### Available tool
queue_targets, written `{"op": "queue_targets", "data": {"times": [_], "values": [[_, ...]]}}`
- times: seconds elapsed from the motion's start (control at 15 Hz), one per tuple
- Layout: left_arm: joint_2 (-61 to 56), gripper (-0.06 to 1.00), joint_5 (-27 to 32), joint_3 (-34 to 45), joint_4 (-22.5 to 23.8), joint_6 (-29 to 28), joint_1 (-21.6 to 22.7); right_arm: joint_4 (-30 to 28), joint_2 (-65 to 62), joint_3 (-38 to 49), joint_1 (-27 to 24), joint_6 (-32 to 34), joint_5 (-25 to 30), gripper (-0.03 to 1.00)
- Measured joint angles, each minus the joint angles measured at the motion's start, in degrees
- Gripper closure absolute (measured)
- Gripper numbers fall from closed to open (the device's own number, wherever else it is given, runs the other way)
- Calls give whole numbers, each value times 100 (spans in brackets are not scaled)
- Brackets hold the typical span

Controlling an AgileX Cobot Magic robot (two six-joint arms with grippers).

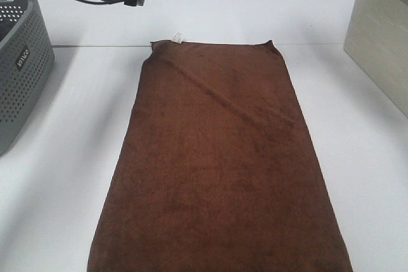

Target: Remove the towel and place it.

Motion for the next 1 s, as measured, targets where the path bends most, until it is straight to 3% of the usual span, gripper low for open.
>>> {"op": "queue_targets", "data": {"times": [0.13,0.33,0.47,0.6,0.8,1.0], "values": [[-676,40,1627,0,115,0,149,-92,-716,0,0,441,1381,40],[-1215,39,2733,0,97,-109,699,-458,-1432,0,-52,1295,2114,40],[-1495,29,3306,0,-46,-120,1255,-957,-1874,-11,-183,1742,2578,39],[-1707,19,3902,0,-155,-126,1541,-1346,-2183,-11,-206,1896,3209,34],[-2177,17,4137,86,-201,-86,1776,-1713,-2487,74,-206,2177,3885,22],[-3587,17,4102,1707,-201,-40,2298,-1822,-3684,1404,-206,2504,3896,20]]}}
